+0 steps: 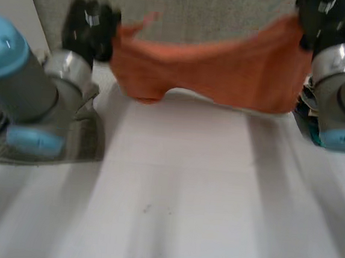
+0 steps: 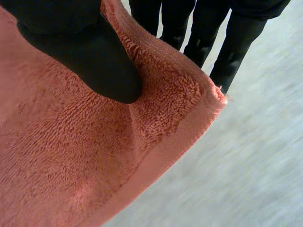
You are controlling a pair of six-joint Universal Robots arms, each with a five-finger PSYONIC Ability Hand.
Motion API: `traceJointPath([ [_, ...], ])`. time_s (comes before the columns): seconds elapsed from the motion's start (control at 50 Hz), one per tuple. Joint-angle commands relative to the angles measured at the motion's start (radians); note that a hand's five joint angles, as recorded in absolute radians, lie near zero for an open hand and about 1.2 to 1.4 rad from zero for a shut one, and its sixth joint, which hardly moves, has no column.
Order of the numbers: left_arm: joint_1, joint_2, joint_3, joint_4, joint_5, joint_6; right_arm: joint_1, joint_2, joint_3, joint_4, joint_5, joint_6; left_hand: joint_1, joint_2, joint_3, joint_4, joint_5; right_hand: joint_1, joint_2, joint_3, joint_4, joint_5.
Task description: Fold the laundry.
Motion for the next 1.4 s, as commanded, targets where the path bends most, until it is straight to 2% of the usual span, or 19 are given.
traceJointPath([
  [0.02, -0.046, 0.003, -0.276, -0.044, -0.071, -0.003, -0.042, 0.026, 0.176, 0.138, -0.005, -0.009, 0.242, 0.2, 0.204, 0.196, 0.25, 0.251, 0.221, 0.211, 0.2, 0.197],
  [0.1, -0.08, -0.003, -0.396, -0.09, -0.095, -0.004, -0.055, 0.026, 0.282, 0.167, -0.035, -0.012, 0.242, 0.2, 0.204, 0.196, 0.25, 0.251, 0.221, 0.211, 0.2, 0.197],
  [0.26, -0.126, 0.059, -0.425, -0.28, -0.1, -0.007, -0.061, 0.016, 0.371, 0.166, -0.084, -0.018, 0.223, 0.18, 0.184, 0.176, 0.23, 0.251, 0.221, 0.211, 0.2, 0.197],
  [0.3, -0.127, 0.099, -0.424, -0.323, -0.094, -0.006, -0.061, 0.013, 0.379, 0.166, -0.084, -0.017, -0.055, -0.098, -0.094, -0.102, -0.048, 0.251, 0.221, 0.211, 0.2, 0.197],
  [0.32, -0.129, 0.131, -0.422, -0.36, -0.085, -0.001, -0.061, 0.013, 0.387, 0.161, -0.084, -0.017, -0.402, -0.445, -0.441, -0.449, -0.395, 0.251, 0.221, 0.211, 0.2, 0.197],
  [0.4, -0.126, 0.184, -0.402, -0.401, -0.057, 0.01, -0.061, 0.013, 0.404, 0.155, -0.084, -0.018, -0.83, -0.873, -0.869, -0.877, -0.823, 0.251, 0.221, 0.211, 0.2, 0.197],
  [0.44, -0.123, 0.188, -0.382, -0.398, -0.028, 0.013, -0.059, 0.013, 0.408, 0.154, -0.084, -0.018, -0.902, -0.944, -0.941, -0.949, -0.895, 0.251, 0.221, 0.211, 0.2, 0.197],
  [0.5, -0.101, 0.176, -0.327, -0.395, 0.067, 0.04, -0.052, 0.013, 0.414, 0.154, -0.084, -0.02, -0.905, -0.947, -0.944, -0.952, -0.898, 0.251, 0.221, 0.211, 0.2, 0.197],
  [0.56, -0.035, 0.106, -0.263, -0.385, 0.182, 0.1, -0.049, 0.013, 0.416, 0.154, -0.084, -0.02, -0.873, -0.915, -0.912, -0.92, -0.866, 0.251, 0.221, 0.211, 0.2, 0.197],
  [0.64, 0.044, -0.086, -0.096, -0.392, 0.347, 0.276, -0.05, 0.014, 0.419, 0.154, -0.084, -0.02, -0.855, -0.898, -0.894, -0.902, -0.848, 0.251, 0.221, 0.211, 0.2, 0.197],
  [0.7, 0.051, -0.207, 0.021, -0.418, 0.374, 0.353, -0.052, 0.014, 0.424, 0.154, -0.084, -0.02, -0.852, -0.895, -0.891, -0.899, -0.845, 0.251, 0.221, 0.211, 0.2, 0.197],
  [0.82, 0.049, -0.4, 0.251, -0.499, 0.377, 0.39, -0.056, 0.014, 0.427, 0.154, -0.086, -0.021, -0.823, -0.865, -0.862, -0.87, -0.816, 0.251, 0.221, 0.211, 0.2, 0.197],
  [0.98, 0.046, -0.542, 0.443, -0.59, 0.38, 0.387, -0.055, 0.016, 0.433, 0.152, -0.086, -0.021, -0.799, -0.842, -0.838, -0.846, -0.792, 0.251, 0.221, 0.211, 0.2, 0.197],
  [1.04, 0.046, -0.574, 0.481, -0.607, 0.378, 0.385, -0.055, 0.016, 0.433, 0.152, -0.086, -0.021, -0.694, -0.736, -0.733, -0.741, -0.687, 0.251, 0.221, 0.211, 0.2, 0.197],
  [1.18, 0.046, -0.592, 0.503, -0.638, 0.378, 0.372, -0.058, 0.017, 0.431, 0.152, -0.086, -0.021, -0.254, -0.296, -0.293, -0.301, -0.247, 0.251, 0.221, 0.211, 0.2, 0.197],
  [1.2, 0.046, -0.592, 0.503, -0.639, 0.377, 0.37, -0.058, 0.017, 0.431, 0.152, -0.086, -0.023, -0.143, -0.185, -0.182, -0.19, -0.136, 0.251, 0.221, 0.211, 0.2, 0.197],
  [1.24, 0.045, -0.589, 0.503, -0.638, 0.368, 0.37, -0.061, 0.017, 0.431, 0.152, -0.086, -0.023, 0.241, 0.199, 0.202, 0.194, 0.248, 0.251, 0.221, 0.211, 0.2, 0.197],
  [1.28, 0.045, -0.583, 0.505, -0.635, 0.36, 0.367, -0.061, 0.017, 0.43, 0.152, -0.086, -0.023, 0.242, 0.2, 0.204, 0.196, 0.25, 0.251, 0.221, 0.211, 0.2, 0.197],
  [1.4, 0.037, -0.476, 0.477, -0.561, 0.231, 0.324, -0.066, 0.013, 0.416, 0.163, -0.083, -0.023, 0.242, 0.2, 0.204, 0.196, 0.25, 0.251, 0.221, 0.211, 0.2, 0.197],
])
